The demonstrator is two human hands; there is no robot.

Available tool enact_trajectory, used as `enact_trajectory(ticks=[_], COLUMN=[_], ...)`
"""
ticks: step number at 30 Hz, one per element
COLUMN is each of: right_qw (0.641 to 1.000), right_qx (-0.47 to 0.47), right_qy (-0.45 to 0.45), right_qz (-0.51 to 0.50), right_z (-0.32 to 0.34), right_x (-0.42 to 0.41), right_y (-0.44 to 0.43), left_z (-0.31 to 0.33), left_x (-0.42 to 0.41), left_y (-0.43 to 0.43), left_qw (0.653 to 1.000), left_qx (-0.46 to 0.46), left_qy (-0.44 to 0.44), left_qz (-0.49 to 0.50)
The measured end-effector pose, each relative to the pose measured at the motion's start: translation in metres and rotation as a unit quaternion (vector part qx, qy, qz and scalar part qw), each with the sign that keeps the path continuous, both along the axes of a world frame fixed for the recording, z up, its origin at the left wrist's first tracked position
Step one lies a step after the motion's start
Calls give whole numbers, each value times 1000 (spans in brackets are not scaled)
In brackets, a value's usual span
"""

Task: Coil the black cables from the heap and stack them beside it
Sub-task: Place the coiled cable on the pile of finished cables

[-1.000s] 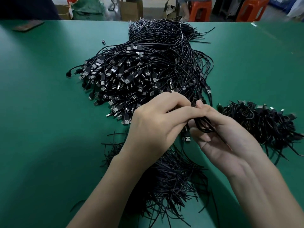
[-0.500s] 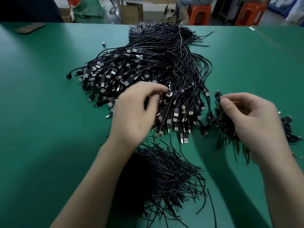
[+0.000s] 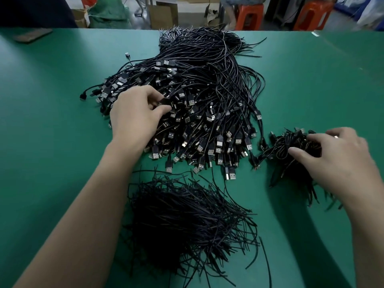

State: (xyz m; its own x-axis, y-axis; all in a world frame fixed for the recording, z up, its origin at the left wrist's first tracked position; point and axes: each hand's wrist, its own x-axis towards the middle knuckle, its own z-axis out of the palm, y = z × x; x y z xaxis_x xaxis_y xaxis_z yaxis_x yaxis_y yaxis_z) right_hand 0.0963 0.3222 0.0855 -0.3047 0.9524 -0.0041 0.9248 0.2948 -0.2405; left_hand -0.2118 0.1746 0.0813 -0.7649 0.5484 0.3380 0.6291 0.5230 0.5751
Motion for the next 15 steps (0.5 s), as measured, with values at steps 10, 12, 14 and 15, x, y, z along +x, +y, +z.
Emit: enact_trajectory(ticks=[10,12,14,15], right_qw=[792,709,626,591], right_qx=[-403,-493,-552,-571], right_qy=[437,491,545,566], right_qz=[138,115,83,65], right_z=[5,-1,-3,-2], right_x=[-59,-71,-76,-76], right_y=[-61,-73,-79,-80], left_z=[24,23,27,30], left_x=[66,83,97,103], left_y=[-28,-29,-31,-33], left_qw=[935,939,942,939], left_qx=[12,2,-26,-48], left_qy=[-254,-234,-193,-172], left_qz=[-249,-251,-273,-296])
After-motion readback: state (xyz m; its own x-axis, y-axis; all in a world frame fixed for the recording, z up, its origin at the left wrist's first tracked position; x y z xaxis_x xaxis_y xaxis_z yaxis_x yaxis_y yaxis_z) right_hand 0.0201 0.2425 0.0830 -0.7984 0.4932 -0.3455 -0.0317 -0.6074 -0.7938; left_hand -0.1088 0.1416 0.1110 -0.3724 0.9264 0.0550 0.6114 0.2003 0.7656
